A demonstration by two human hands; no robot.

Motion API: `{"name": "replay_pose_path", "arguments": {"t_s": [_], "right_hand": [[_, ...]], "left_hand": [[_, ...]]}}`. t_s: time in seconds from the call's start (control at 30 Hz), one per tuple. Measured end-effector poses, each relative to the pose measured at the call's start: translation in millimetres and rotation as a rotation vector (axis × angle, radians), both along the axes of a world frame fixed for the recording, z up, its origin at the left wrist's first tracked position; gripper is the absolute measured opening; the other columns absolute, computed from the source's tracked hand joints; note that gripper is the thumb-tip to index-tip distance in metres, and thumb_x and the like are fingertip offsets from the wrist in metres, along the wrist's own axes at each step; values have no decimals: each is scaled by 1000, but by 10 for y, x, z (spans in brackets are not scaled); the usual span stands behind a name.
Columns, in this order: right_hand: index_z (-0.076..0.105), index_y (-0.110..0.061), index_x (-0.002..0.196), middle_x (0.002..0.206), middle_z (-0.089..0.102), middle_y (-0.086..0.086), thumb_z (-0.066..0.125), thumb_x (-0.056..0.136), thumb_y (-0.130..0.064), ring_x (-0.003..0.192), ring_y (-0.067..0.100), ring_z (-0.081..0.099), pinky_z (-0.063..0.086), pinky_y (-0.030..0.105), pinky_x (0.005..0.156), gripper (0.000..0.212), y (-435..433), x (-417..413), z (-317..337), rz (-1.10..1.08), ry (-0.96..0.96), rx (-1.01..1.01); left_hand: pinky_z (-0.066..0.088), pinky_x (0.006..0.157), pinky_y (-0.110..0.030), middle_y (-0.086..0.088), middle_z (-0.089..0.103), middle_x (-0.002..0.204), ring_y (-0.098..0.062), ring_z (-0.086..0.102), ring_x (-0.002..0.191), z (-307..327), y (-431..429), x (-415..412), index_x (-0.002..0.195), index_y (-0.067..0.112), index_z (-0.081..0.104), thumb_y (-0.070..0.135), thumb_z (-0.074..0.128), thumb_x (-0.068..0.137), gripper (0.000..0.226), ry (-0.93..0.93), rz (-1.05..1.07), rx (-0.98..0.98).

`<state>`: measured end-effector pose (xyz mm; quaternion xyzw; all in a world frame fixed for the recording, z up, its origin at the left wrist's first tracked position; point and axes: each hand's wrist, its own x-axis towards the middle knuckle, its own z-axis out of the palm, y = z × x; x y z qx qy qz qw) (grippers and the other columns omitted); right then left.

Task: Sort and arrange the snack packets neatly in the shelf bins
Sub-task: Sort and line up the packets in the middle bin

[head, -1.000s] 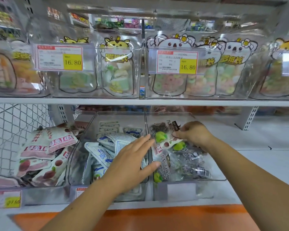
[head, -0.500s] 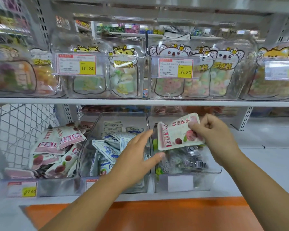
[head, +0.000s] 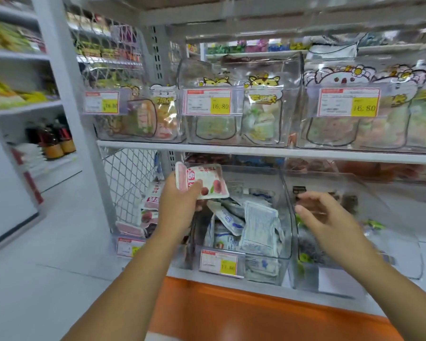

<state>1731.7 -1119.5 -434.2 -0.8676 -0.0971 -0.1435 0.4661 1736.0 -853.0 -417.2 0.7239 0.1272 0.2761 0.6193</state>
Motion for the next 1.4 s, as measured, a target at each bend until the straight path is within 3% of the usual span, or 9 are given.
{"name": "replay_pose_path", "arguments": {"t_s": [0.1,0.2,0.43,0.57,0.8,0.93,1.03,1.23,1.4], "right_hand": [[56,-31,114,102,59,-24,60,90,-30,94,-7,55,45,24,81,24,40,23,-45,-9,-13,-25],[56,-29,116,101,59,-22,60,90,-30,90,-6,54,40,18,73,26,40,40,-71,-18,-36,-77],[59,-25,122,119,58,-6,57,94,-29,107,11,49,34,23,86,29,-61,152,-133,-15,-37,-371],[60,-26,123,128,56,-2,53,97,-24,121,17,45,32,22,93,27,-264,282,-108,-19,-1,-357],[57,-25,130,135,55,-1,55,96,-26,120,18,52,36,26,100,35,-634,487,-43,-77,73,-316],[31,-51,142,157,23,-9,55,77,-73,146,26,13,17,43,116,73,-683,549,-166,76,273,-781],[24,-56,142,160,12,-9,54,73,-77,146,29,3,16,45,116,79,-685,615,-198,44,262,-916],[37,-52,138,152,32,0,56,77,-71,141,30,18,24,45,110,68,-727,788,-171,-99,245,-902],[69,-30,103,106,65,-4,60,85,-26,103,18,56,47,35,91,20,-431,738,-26,63,-52,-817]], "left_hand": [[52,63,-33,-1,61,93,-19,63,75,-132,405,76,121,21,48,30,61,85,39,98,152,205],[54,70,-37,2,62,98,-20,62,77,-270,645,95,127,16,51,24,68,86,45,253,50,370],[43,66,-33,-3,56,85,-22,54,80,-311,743,94,93,17,48,38,75,78,38,558,56,901],[39,95,-48,-18,48,127,-37,43,117,-186,623,76,144,17,34,49,77,71,90,254,253,981],[26,114,-34,7,37,147,-12,28,135,-131,-560,56,145,27,35,50,55,90,64,-115,-259,1029],[10,119,-29,20,4,159,0,4,145,-341,-1051,200,152,37,11,62,39,93,70,-39,-588,1147],[9,120,-30,24,-3,158,4,-2,144,-502,-1134,312,152,40,7,65,33,93,70,11,-660,1183],[13,118,-28,31,2,155,8,5,142,-614,-1108,360,149,44,15,65,38,91,66,-5,-671,1103],[16,119,-32,29,2,156,7,5,142,-641,-1091,373,150,42,14,67,36,90,69,-16,-671,1110]]}}
